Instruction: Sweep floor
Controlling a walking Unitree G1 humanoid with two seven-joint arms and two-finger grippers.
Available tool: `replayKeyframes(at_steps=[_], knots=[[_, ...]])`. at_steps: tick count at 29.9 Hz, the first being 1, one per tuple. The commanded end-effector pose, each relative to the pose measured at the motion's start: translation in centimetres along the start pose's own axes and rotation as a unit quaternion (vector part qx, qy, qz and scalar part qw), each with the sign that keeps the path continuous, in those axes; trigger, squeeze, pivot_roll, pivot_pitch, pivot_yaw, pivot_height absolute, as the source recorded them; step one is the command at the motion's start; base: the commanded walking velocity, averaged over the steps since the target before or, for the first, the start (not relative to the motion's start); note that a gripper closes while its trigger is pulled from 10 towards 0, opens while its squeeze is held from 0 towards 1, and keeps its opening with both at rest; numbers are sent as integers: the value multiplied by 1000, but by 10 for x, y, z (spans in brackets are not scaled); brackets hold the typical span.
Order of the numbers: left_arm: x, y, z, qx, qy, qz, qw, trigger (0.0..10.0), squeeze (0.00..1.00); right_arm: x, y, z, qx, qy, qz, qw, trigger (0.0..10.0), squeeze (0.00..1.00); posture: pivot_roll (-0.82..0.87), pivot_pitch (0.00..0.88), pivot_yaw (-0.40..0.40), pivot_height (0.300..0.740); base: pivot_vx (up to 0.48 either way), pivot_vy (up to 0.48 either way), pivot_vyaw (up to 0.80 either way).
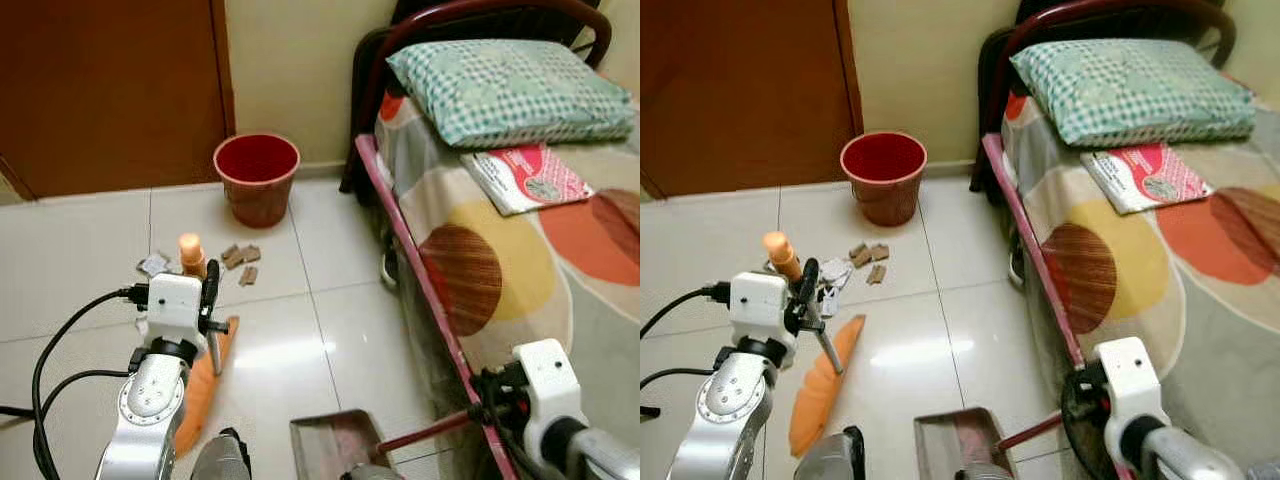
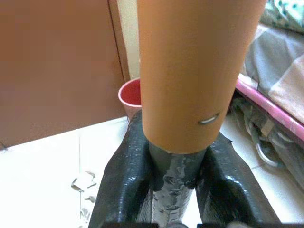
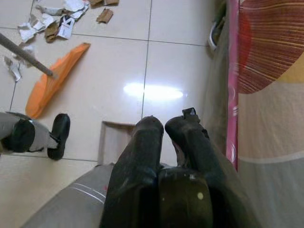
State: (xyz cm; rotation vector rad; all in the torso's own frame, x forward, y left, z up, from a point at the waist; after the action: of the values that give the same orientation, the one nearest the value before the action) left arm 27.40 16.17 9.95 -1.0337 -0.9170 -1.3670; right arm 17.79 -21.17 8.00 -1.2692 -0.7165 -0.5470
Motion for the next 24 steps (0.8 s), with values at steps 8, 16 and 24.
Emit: replayKeyframes(at_steps=[8,16,24], knots=[[0,1,-5,-12,3,12,1000,10000,0,37,54,-17,-36,41,-66,996,10000,0,-53,201,-61,740,0,0,0],[-3,2,14,17,17,14,1000,10000,0,75,79,1,-64,106,-184,975,10000,0,-21,156,-50,740,0,0,0],[-5,1,10,20,18,16,1000,10000,0,99,68,17,-64,89,-270,957,10000,0,-31,153,-39,740,0,0,0]])
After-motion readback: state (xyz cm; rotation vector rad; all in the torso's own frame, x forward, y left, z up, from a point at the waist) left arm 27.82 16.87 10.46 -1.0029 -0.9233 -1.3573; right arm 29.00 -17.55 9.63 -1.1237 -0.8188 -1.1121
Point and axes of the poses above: a point about 5 cm out from each wrist's last joint towards the gripper, its own y axis pointing out of the wrist towards the gripper, its own x axis along the axis of the wrist's last joint, z = x × y, the point moved 4 cm from there along y, pointing out of the wrist towards the gripper, and after that the axes turned 10 degrees about y, right-handed, at the moved point
